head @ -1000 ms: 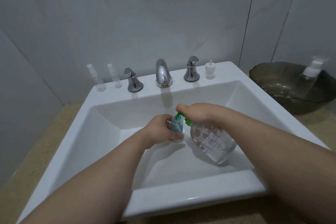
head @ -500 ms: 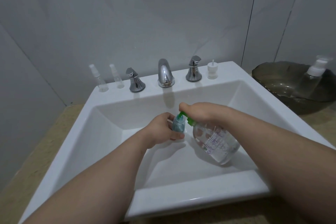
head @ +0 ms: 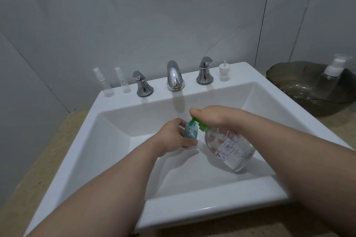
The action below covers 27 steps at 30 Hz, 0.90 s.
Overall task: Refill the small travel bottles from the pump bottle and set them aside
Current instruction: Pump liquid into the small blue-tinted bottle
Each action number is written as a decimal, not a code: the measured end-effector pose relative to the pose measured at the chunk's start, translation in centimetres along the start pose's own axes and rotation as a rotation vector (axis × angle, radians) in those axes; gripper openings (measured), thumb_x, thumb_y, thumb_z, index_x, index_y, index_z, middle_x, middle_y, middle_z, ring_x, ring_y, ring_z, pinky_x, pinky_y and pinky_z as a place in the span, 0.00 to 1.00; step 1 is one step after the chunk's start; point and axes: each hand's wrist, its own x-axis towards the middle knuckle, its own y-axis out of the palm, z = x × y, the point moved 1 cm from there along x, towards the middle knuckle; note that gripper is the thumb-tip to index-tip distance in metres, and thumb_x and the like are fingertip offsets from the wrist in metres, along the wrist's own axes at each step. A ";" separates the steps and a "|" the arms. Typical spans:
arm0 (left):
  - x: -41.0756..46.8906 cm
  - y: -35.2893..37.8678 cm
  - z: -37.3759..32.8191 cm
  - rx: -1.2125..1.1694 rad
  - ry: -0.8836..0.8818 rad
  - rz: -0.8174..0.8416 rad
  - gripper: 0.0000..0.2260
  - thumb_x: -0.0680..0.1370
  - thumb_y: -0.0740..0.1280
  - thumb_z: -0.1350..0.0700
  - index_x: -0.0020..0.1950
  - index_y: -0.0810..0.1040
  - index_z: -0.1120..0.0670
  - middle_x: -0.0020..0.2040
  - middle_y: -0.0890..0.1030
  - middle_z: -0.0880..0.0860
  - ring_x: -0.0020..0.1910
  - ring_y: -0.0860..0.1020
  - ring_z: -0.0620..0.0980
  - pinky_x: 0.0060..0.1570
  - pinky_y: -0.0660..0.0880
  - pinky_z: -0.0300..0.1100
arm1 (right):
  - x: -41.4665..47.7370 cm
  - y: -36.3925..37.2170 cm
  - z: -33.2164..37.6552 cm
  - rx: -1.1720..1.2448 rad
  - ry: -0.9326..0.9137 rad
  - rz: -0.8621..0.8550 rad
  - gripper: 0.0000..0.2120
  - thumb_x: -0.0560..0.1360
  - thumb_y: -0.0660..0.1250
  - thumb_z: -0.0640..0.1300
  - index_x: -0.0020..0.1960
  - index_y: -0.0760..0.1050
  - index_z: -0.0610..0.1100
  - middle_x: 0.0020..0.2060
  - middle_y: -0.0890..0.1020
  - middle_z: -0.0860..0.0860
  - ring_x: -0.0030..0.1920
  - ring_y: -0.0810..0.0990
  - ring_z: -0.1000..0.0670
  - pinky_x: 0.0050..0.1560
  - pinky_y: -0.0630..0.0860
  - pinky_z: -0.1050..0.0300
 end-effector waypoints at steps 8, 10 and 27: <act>0.1 0.0 0.2 0.015 0.000 -0.001 0.24 0.70 0.81 0.65 0.60 0.74 0.59 0.48 0.85 0.57 0.41 0.84 0.54 0.52 0.83 0.53 | 0.1 0.2 -0.1 0.002 0.014 0.005 0.29 0.82 0.49 0.65 0.55 0.74 0.41 0.44 0.85 0.40 0.51 0.84 0.35 0.63 0.78 0.37; 0.0 0.0 0.2 0.014 -0.001 0.005 0.23 0.70 0.80 0.65 0.60 0.74 0.60 0.47 0.84 0.57 0.41 0.83 0.54 0.54 0.83 0.56 | 0.1 0.2 -0.1 0.004 0.014 0.005 0.29 0.82 0.50 0.65 0.53 0.74 0.41 0.43 0.85 0.40 0.51 0.84 0.35 0.63 0.78 0.37; 0.2 -0.2 0.2 0.001 -0.025 0.002 0.23 0.70 0.80 0.65 0.60 0.74 0.60 0.52 0.85 0.61 0.46 0.85 0.58 0.52 0.84 0.56 | 0.1 0.5 0.1 -0.042 0.008 0.010 0.28 0.80 0.49 0.65 0.51 0.72 0.42 0.50 0.82 0.35 0.47 0.78 0.36 0.63 0.76 0.40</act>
